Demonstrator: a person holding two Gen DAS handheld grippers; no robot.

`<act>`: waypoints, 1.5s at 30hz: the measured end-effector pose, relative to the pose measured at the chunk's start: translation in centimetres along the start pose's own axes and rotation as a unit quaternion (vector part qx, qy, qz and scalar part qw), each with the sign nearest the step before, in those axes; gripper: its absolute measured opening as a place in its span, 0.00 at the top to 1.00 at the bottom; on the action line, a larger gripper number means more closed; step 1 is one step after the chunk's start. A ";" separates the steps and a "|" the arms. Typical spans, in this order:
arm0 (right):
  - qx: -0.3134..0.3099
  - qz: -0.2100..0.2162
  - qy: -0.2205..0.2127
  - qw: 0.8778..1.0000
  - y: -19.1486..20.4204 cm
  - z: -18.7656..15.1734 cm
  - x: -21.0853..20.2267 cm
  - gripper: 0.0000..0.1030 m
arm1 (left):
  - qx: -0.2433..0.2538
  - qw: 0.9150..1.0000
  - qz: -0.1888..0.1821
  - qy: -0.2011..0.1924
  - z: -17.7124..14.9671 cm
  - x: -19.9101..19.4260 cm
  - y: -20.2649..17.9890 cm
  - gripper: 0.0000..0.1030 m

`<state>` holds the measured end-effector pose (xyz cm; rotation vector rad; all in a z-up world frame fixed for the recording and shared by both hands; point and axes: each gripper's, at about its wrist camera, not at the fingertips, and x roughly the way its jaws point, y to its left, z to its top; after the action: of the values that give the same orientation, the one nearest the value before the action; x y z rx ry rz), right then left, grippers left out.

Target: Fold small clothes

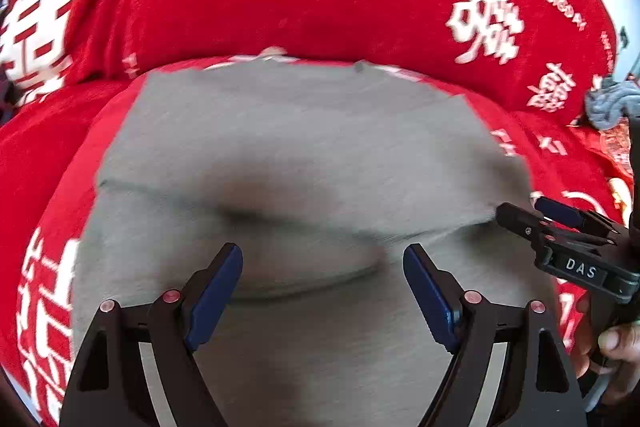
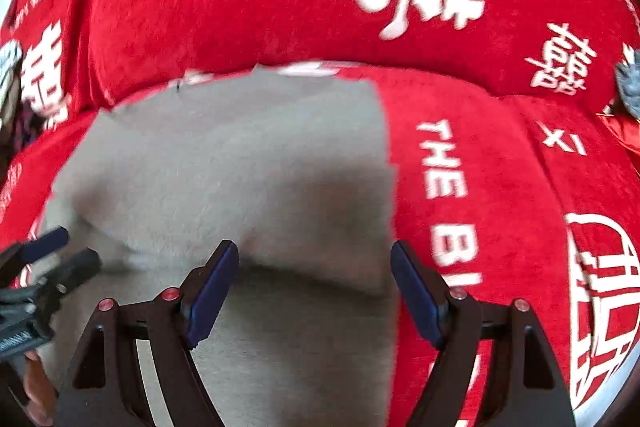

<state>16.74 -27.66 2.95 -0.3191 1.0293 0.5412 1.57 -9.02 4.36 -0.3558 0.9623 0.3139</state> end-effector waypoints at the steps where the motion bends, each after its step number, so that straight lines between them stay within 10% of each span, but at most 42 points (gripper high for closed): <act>1: 0.008 -0.002 0.010 1.000 -0.2 -0.1 0.9 0.21 | 0.000 1.000 0.022 0.003 -0.2 0.5 0.9 0.19; 10: 0.009 -0.001 -0.013 1.000 -0.1 -1.4 -1.2 0.20 | -0.024 0.999 0.023 -0.007 0.1 -0.8 4.9 0.19; 14: -0.026 0.031 -0.032 0.999 2.1 -4.8 -3.4 0.20 | -0.036 0.999 -0.003 -0.013 -2.2 -2.4 5.7 0.19; 19: -0.089 0.025 -0.032 0.995 5.3 -8.3 -2.4 0.20 | 0.008 0.998 0.057 0.006 -5.6 -1.8 4.4 0.19; 33: -0.139 0.012 -0.067 0.988 2.4 -19.1 -6.8 0.18 | 0.020 0.997 0.075 0.002 -14.2 -5.9 5.9 0.01; 38: -0.079 -0.005 -0.057 0.995 -0.9 -20.5 -8.9 0.18 | -0.051 0.994 0.093 -0.024 -15.6 -8.9 9.7 0.01; 45: -0.033 0.039 -0.028 0.998 -2.1 -21.3 -7.7 0.21 | -0.125 0.991 0.030 0.041 -17.5 -6.7 12.9 0.01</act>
<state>-0.47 -42.01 -0.69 -0.3209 0.9748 0.6516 -20.25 -5.61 -1.15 -0.5723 1.0187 0.4797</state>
